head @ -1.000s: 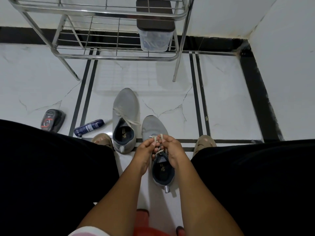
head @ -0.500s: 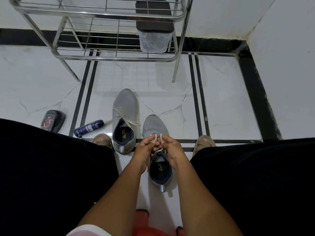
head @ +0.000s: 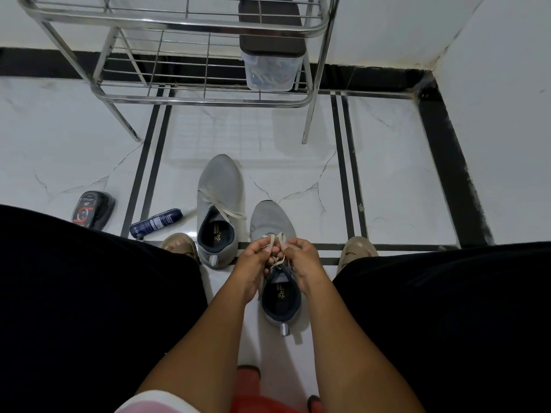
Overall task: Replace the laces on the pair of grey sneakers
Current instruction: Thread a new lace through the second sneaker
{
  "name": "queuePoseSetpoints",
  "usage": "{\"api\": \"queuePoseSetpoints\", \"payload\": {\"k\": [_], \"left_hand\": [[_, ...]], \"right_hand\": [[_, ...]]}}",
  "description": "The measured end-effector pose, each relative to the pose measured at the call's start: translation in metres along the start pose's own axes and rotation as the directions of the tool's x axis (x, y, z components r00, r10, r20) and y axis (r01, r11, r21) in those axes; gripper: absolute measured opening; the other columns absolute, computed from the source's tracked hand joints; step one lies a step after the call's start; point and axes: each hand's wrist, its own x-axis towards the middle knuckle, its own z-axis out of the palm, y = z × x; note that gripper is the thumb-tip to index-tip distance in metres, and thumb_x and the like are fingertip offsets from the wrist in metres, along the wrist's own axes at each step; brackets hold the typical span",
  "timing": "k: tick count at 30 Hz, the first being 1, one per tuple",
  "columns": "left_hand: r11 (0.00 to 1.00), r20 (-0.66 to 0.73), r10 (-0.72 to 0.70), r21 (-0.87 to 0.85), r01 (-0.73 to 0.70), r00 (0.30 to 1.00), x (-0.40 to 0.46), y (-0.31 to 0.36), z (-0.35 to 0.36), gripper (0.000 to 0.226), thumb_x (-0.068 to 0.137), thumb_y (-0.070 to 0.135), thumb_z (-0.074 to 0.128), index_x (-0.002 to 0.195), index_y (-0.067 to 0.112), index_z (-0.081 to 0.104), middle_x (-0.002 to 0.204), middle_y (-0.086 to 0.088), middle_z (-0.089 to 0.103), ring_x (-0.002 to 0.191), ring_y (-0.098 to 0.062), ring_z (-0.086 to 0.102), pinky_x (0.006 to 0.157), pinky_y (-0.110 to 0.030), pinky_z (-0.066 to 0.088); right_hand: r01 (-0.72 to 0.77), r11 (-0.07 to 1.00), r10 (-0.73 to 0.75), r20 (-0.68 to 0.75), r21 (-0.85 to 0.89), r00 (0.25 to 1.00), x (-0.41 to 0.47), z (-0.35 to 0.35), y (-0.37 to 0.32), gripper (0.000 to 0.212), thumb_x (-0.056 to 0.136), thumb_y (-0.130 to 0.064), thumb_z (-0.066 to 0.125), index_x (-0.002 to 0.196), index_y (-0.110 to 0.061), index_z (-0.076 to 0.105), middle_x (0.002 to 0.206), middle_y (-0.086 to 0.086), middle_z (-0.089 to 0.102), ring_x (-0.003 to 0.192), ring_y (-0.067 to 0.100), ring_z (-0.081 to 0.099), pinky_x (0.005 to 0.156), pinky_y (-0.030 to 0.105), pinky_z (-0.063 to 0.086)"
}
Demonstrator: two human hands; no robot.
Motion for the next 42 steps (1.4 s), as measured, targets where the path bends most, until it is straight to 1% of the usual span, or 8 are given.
{"api": "queuePoseSetpoints", "payload": {"k": [6, 10, 20, 25, 30, 37, 40, 42], "left_hand": [[0.999, -0.042, -0.009, -0.035, 0.007, 0.999, -0.002, 0.000, 0.000, 0.013, 0.097, 0.007, 0.051, 0.107, 0.015, 0.052, 0.078, 0.002, 0.069, 0.057, -0.004, 0.052, 0.051, -0.018, 0.035], [1.000, 0.006, -0.003, -0.017, 0.003, 1.000, -0.003, -0.001, -0.001, 0.010, 0.097, 0.008, 0.051, 0.100, 0.010, 0.060, 0.087, -0.003, 0.066, 0.060, -0.003, 0.052, 0.051, -0.013, 0.037], [1.000, -0.017, -0.011, -0.015, 0.010, 1.000, -0.005, 0.003, 0.001, 0.017, 0.095, 0.016, 0.056, 0.082, 0.009, 0.063, 0.070, -0.001, 0.062, 0.052, -0.001, 0.051, 0.051, -0.012, 0.039], [1.000, -0.021, -0.022, -0.007, 0.022, 1.000, -0.006, 0.005, 0.002, 0.019, 0.095, 0.016, 0.057, 0.078, 0.009, 0.063, 0.066, 0.000, 0.061, 0.054, -0.004, 0.050, 0.054, -0.015, 0.038], [0.999, -0.033, -0.016, 0.032, 0.017, 0.999, -0.006, 0.007, 0.002, 0.020, 0.095, 0.015, 0.058, 0.077, 0.008, 0.062, 0.062, 0.001, 0.061, 0.053, -0.004, 0.050, 0.050, -0.012, 0.039], [0.994, 0.004, -0.037, 0.105, 0.036, 0.999, -0.003, 0.007, 0.001, 0.015, 0.099, 0.007, 0.047, 0.091, 0.006, 0.059, 0.073, -0.003, 0.061, 0.062, -0.006, 0.054, 0.056, -0.011, 0.044], [0.998, -0.058, -0.039, 0.049, 0.042, 0.998, -0.003, 0.006, -0.001, 0.004, 0.095, 0.006, 0.056, 0.093, 0.007, 0.053, 0.073, -0.008, 0.061, 0.058, -0.007, 0.058, 0.053, -0.013, 0.048], [0.998, -0.108, -0.027, 0.058, 0.033, 0.994, -0.003, 0.007, -0.001, 0.015, 0.090, 0.001, 0.060, 0.090, 0.010, 0.048, 0.076, -0.008, 0.060, 0.058, -0.009, 0.060, 0.050, -0.014, 0.048]], "right_hand": [[0.015, 1.000, -0.015, 0.010, 0.020, 1.000, 0.001, -0.001, 0.002, 0.014, 0.092, 0.000, 0.058, 0.105, 0.002, 0.063, 0.080, 0.014, 0.068, 0.064, 0.020, 0.062, 0.057, 0.026, 0.056], [0.019, 1.000, -0.019, 0.006, 0.017, 1.000, 0.005, -0.001, 0.003, 0.017, 0.089, -0.008, 0.066, 0.103, 0.002, 0.066, 0.084, 0.018, 0.068, 0.065, 0.023, 0.062, 0.062, 0.030, 0.056], [-0.009, 1.000, 0.011, 0.087, -0.019, 0.996, 0.003, -0.003, 0.002, 0.022, 0.091, -0.011, 0.064, 0.108, 0.002, 0.066, 0.082, 0.016, 0.067, 0.067, 0.022, 0.063, 0.070, 0.032, 0.057], [-0.020, 0.999, 0.025, 0.120, -0.043, 0.992, -0.001, -0.004, -0.003, 0.017, 0.093, -0.008, 0.060, 0.107, -0.001, 0.066, 0.083, 0.014, 0.066, 0.068, 0.019, 0.063, 0.063, 0.023, 0.056], [-0.062, 0.998, 0.067, 0.221, -0.031, 0.973, -0.006, -0.003, -0.011, 0.020, 0.090, -0.003, 0.058, 0.107, 0.005, 0.065, 0.072, 0.013, 0.058, 0.055, 0.015, 0.058, 0.050, 0.020, 0.051], [-0.049, 0.990, 0.072, 0.176, -0.132, 0.982, 0.000, 0.003, -0.004, 0.015, 0.097, -0.017, 0.055, 0.092, -0.009, 0.067, 0.072, 0.009, 0.055, 0.057, 0.012, 0.052, 0.056, 0.024, 0.052], [0.029, 0.947, 0.046, 0.224, -0.319, 0.973, -0.005, 0.000, -0.015, 0.013, 0.092, -0.010, 0.062, 0.097, 0.001, 0.067, 0.075, 0.010, 0.062, 0.060, 0.012, 0.057, 0.056, 0.020, 0.052], [0.110, 0.878, -0.012, 0.209, -0.465, 0.978, -0.006, -0.002, -0.023, 0.014, 0.086, -0.004, 0.069, 0.097, 0.004, 0.068, 0.074, 0.005, 0.065, 0.062, 0.011, 0.060, 0.056, 0.015, 0.050]]}}
